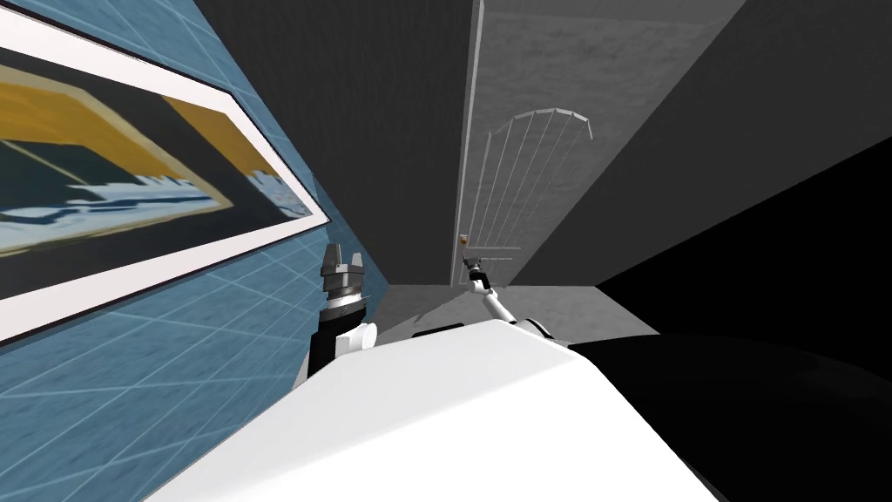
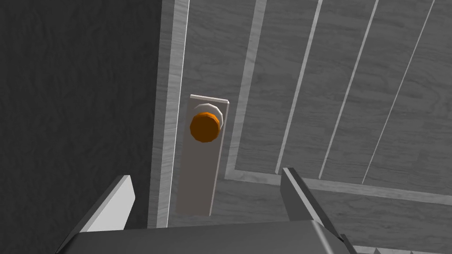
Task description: Pull the door open
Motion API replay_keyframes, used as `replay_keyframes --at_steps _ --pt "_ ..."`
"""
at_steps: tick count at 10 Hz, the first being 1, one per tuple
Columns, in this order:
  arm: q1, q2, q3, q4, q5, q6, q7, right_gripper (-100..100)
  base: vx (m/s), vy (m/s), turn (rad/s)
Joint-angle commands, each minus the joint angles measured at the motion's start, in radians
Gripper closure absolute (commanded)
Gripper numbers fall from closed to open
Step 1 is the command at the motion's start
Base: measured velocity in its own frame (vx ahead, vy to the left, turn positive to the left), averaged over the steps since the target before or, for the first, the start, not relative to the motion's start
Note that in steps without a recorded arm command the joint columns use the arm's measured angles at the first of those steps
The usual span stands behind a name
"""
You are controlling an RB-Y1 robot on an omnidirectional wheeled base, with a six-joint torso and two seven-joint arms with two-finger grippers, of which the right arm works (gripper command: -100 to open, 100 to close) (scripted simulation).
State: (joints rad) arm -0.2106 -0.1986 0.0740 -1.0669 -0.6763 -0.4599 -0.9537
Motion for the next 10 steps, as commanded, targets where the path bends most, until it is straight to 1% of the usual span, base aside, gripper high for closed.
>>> replay_keyframes --at_steps 1,5,7,9,10 --pt "-0.021 -0.004 0.002 0.039 -0.015 -0.005 -0.023 -100 0.050 -0.008 0.027" --pt "-0.081 -0.015 0.003 0.149 -0.075 -0.005 -0.099 -100 0.090 -0.012 0.053" --pt "-0.094 -0.017 0.004 0.175 -0.090 -0.004 -0.117 -100 0.087 -0.010 0.028" --pt "-0.116 -0.022 0.004 0.215 -0.112 -0.004 -0.145 -100 0.073 -0.014 0.044" --pt "-0.110 -0.018 0.002 0.202 -0.105 -0.003 -0.132 -100 0.034 -0.011 0.012"
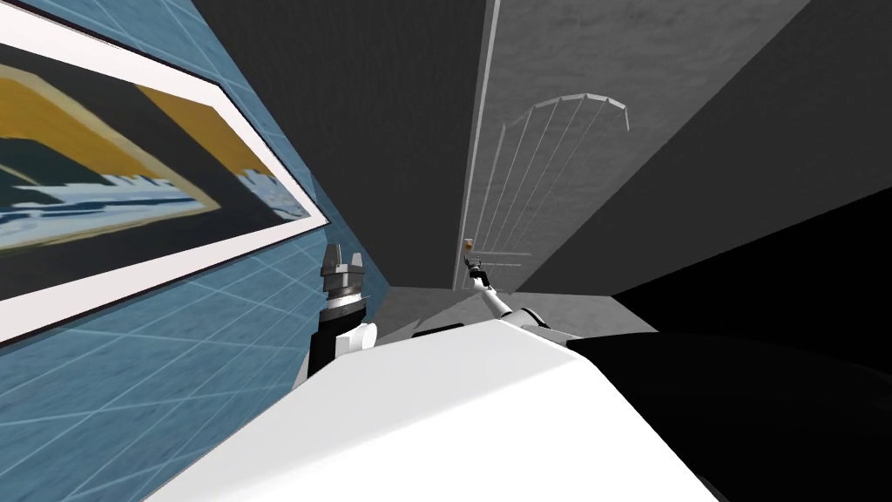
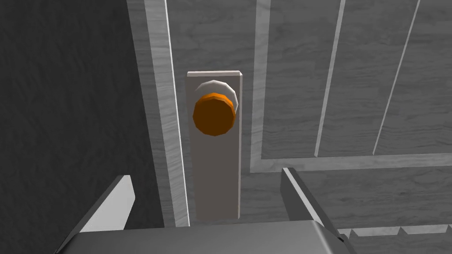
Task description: Pull the door open
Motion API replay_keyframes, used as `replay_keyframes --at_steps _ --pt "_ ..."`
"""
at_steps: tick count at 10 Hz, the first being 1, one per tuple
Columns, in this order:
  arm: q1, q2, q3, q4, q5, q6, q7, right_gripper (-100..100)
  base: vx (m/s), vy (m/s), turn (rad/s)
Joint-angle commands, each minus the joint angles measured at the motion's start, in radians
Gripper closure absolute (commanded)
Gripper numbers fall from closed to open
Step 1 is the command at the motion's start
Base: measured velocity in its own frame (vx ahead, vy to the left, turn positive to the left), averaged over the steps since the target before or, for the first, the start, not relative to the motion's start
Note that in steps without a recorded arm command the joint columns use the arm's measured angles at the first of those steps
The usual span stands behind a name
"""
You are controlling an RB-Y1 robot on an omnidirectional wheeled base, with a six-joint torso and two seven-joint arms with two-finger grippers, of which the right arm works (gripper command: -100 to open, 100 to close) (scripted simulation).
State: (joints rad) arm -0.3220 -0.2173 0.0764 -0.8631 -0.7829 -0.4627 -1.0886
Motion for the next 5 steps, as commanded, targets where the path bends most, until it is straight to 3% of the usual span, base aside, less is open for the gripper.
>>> replay_keyframes --at_steps 1,3,5 --pt "0.010 -0.026 -0.005 0.004 -0.006 -0.003 -0.020 -100 0.112 0.015 0.102" --pt "0.013 -0.034 -0.006 0.005 -0.007 -0.003 -0.026 -100 0.160 0.005 0.089" --pt "0.030 -0.080 -0.014 0.011 -0.017 -0.008 -0.062 -100 0.169 -0.009 0.142"
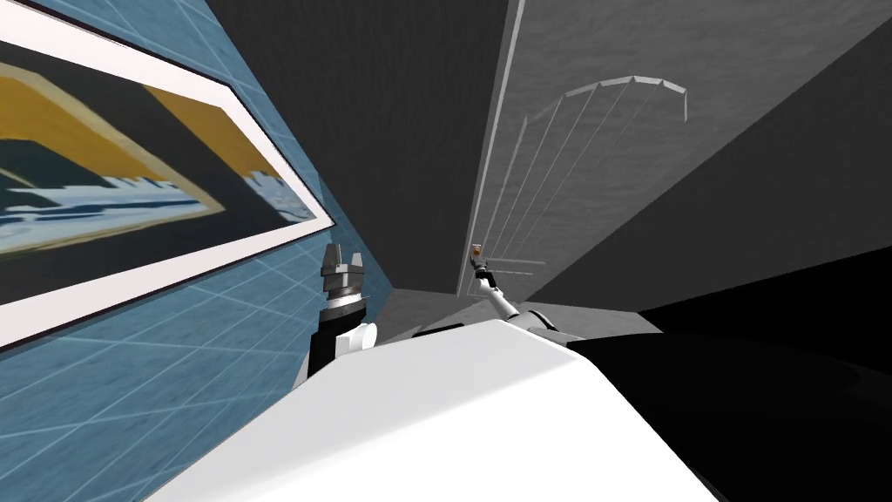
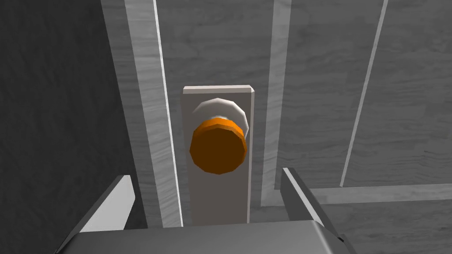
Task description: Pull the door open
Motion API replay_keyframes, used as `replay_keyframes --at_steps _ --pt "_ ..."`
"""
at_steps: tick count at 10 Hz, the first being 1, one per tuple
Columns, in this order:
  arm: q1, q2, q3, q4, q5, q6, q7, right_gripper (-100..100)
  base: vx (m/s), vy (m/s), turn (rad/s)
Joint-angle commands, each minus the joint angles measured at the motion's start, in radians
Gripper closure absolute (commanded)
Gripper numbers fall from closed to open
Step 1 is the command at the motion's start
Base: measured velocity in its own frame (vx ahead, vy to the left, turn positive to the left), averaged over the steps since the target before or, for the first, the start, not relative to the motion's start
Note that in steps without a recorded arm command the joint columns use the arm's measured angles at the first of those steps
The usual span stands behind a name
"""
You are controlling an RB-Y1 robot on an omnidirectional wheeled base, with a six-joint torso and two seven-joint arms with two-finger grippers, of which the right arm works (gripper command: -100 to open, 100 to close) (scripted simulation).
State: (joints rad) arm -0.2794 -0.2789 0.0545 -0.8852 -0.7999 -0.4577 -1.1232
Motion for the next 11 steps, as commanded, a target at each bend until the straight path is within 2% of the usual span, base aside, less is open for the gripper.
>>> replay_keyframes --at_steps 1,2,4,5,6,11 --pt "-0.013 -0.018 0.007 0.033 0.000 -0.013 -0.027 -100 0.139 -0.013 0.046" --pt "-0.003 -0.045 0.003 0.036 -0.006 -0.016 -0.047 -100 0.161 -0.033 0.132" --pt "0.008 -0.074 -0.003 0.040 -0.012 -0.019 -0.070 -100 0.177 -0.032 0.117" --pt "0.001 -0.070 0.001 0.044 -0.010 -0.018 -0.068 -100 0.090 -0.011 0.012" --pt "0.001 -0.070 0.001 0.044 -0.010 -0.018 -0.068 100 -0.015 0.000 -0.009" --pt "0.001 -0.070 0.001 0.044 -0.010 -0.018 -0.068 100 -0.016 0.002 0.001"
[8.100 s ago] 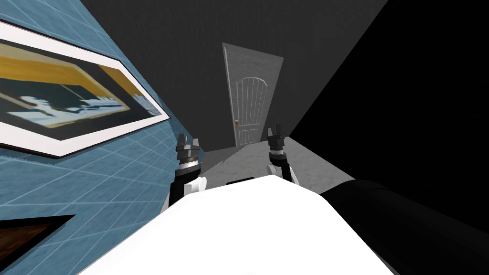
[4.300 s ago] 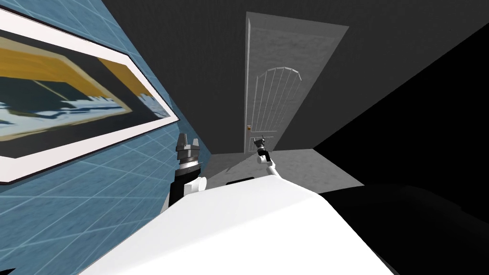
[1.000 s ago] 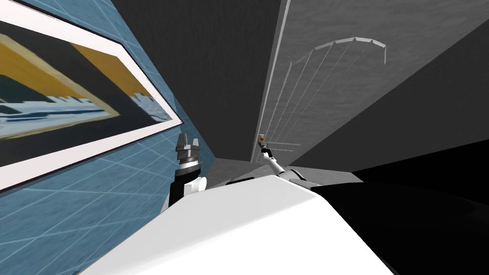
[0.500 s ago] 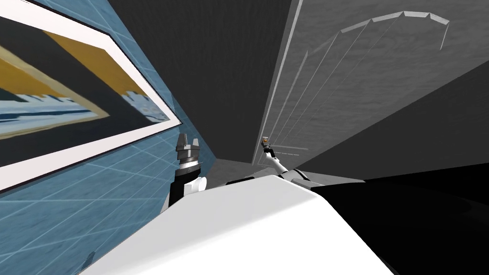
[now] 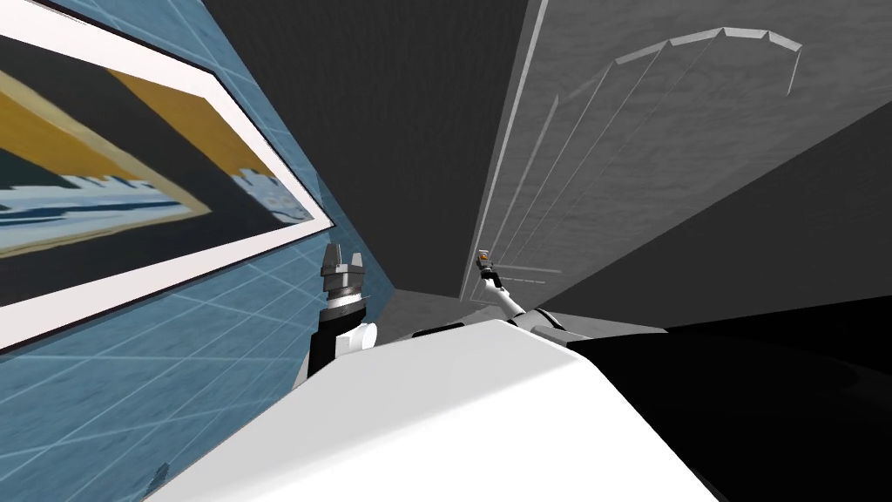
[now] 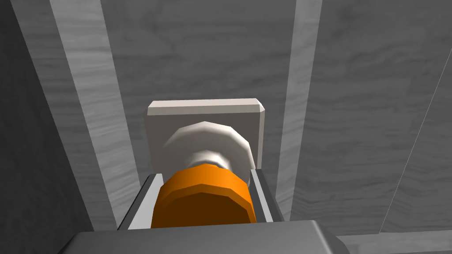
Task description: Pull the door open
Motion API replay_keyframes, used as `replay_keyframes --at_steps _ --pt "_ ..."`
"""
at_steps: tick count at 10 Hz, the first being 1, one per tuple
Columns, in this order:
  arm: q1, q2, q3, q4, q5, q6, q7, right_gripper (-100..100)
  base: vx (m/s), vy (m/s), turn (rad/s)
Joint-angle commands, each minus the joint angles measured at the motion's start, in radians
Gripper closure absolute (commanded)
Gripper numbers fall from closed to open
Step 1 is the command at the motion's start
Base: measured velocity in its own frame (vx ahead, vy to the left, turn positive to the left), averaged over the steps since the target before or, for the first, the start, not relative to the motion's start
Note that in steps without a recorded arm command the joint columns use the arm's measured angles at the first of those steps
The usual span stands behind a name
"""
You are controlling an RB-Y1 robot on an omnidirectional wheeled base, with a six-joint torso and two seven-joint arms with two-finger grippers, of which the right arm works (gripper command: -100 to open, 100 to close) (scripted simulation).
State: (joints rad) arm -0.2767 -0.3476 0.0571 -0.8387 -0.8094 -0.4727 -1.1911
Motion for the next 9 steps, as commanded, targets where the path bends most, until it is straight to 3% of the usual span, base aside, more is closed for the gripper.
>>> replay_keyframes --at_steps 1,9 --pt "0.005 -0.008 0.019 -0.010 0.003 0.001 -0.017 100 -0.133 -0.016 0.120" --pt "0.029 -0.051 0.113 -0.060 0.016 0.009 -0.099 100 -0.227 -0.067 0.110"
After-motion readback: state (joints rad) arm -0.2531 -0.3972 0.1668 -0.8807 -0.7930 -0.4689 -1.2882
